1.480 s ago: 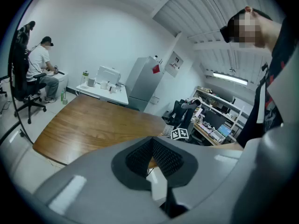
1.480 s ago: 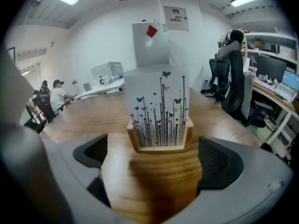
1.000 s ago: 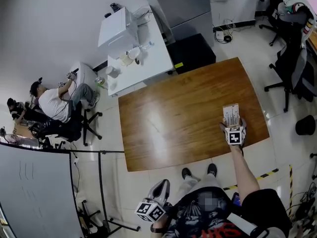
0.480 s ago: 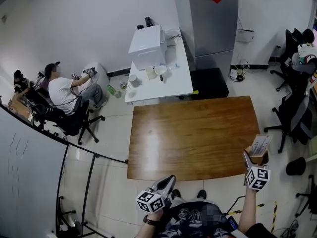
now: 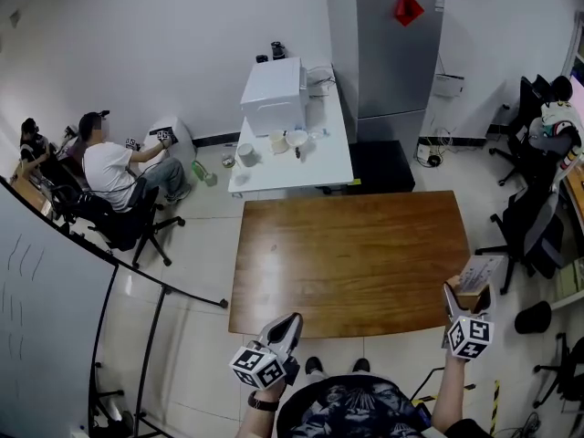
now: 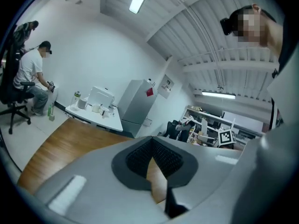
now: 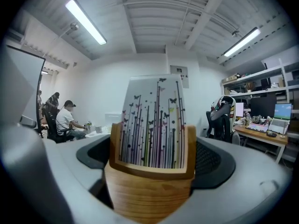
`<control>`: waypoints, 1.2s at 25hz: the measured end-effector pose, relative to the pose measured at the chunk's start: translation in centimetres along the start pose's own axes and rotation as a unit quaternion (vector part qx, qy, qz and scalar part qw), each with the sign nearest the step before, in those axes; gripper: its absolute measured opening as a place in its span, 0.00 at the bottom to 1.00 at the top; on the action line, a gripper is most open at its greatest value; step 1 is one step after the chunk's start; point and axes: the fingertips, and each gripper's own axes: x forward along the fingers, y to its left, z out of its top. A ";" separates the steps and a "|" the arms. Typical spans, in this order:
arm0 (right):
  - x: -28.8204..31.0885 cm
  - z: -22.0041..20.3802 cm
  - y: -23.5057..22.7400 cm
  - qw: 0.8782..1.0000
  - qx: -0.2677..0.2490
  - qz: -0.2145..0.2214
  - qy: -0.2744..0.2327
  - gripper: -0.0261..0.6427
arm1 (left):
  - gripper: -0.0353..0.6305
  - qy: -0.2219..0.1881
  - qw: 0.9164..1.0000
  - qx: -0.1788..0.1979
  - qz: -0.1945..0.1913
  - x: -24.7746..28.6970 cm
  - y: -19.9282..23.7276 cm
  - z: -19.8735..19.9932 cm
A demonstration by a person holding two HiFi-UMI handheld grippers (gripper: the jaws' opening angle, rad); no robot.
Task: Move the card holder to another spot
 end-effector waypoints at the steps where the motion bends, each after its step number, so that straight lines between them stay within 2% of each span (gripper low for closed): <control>1: 0.0 0.0 0.2 1.000 0.000 0.003 -0.001 0.82 | 0.05 -0.004 1.000 -0.006 0.000 -0.1 0.0 0.0; 5: 0.2 0.3 1.5 1.000 0.010 0.023 -0.009 0.82 | 0.05 0.005 1.000 -0.009 0.006 -0.3 0.0 -0.8; 10: 2.2 0.1 5.0 0.997 -0.005 0.075 -0.009 0.82 | 0.05 0.003 0.999 -0.022 0.025 -1.5 0.6 -1.2; 14: 4.7 -0.5 10.1 0.992 -0.017 0.128 -0.004 0.82 | 0.05 -0.008 0.998 -0.025 0.051 -3.9 1.7 -0.8; 18: 7.7 -1.8 17.7 0.980 -0.032 0.196 0.006 0.82 | 0.05 -0.024 0.995 -0.022 0.095 -7.7 3.9 0.0; 22: 11.1 -7.1 28.3 0.961 -0.055 0.268 0.024 0.82 | 0.05 -0.039 0.987 -0.039 0.150 -12.6 7.2 -0.4; 25: 13.9 -12.6 37.0 0.944 -0.083 0.315 0.061 0.82 | 0.05 -0.049 0.980 -0.058 0.185 -16.1 8.9 -1.0; 27: 16.1 -16.6 42.2 0.933 -0.108 0.332 0.091 0.82 | 0.05 -0.056 0.974 -0.067 0.210 -18.6 10.1 -1.3; 30: 20.0 -22.1 48.6 0.922 -0.139 0.333 0.139 0.82 | 0.05 -0.059 0.962 -0.085 0.251 -22.5 12.5 -2.0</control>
